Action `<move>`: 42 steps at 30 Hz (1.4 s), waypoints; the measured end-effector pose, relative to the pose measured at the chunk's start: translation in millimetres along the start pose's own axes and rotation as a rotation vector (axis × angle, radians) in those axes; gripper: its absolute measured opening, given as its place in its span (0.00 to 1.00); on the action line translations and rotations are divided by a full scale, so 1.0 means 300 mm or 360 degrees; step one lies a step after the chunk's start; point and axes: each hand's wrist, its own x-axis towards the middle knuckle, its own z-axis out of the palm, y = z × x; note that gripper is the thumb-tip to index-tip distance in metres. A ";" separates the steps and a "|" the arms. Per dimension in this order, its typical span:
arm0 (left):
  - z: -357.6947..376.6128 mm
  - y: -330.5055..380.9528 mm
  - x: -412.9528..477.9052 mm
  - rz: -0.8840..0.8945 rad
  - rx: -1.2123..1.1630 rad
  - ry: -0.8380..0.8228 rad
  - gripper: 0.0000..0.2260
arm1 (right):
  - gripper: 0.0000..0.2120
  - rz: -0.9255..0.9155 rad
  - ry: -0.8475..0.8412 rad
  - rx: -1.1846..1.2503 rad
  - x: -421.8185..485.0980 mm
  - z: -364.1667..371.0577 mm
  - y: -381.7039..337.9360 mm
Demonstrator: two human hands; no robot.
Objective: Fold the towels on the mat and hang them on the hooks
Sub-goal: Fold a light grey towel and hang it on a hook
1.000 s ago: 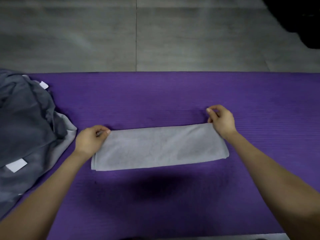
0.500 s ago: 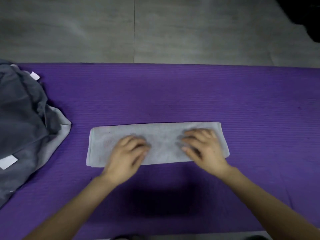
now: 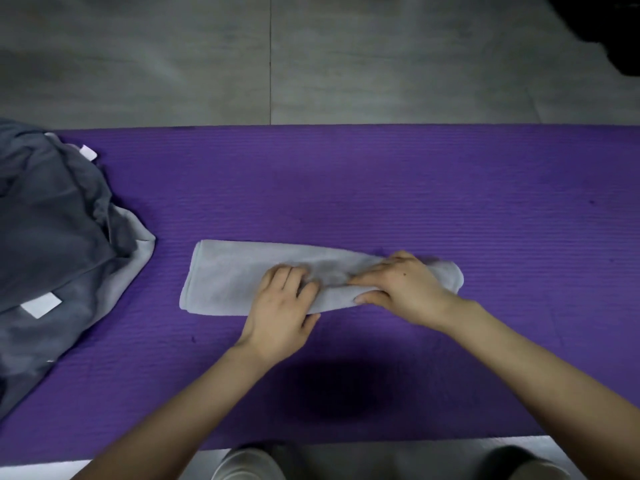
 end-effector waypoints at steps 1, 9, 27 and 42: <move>-0.013 0.014 0.005 0.0011 -0.0078 0.0008 0.13 | 0.16 0.0078 -0.0234 0.0090 0.000 -0.051 -0.019; -0.315 -0.013 0.146 -0.0262 -0.1186 -0.0815 0.14 | 0.11 0.0221 -0.0804 0.0771 0.050 -0.335 -0.023; -0.391 0.060 0.196 -0.1142 -0.2489 0.0091 0.11 | 0.38 0.1109 0.0622 0.2047 -0.001 -0.146 -0.241; -0.412 0.068 0.166 -0.0899 -0.2293 0.0231 0.23 | 0.48 0.0997 0.0890 0.2495 0.017 -0.208 -0.276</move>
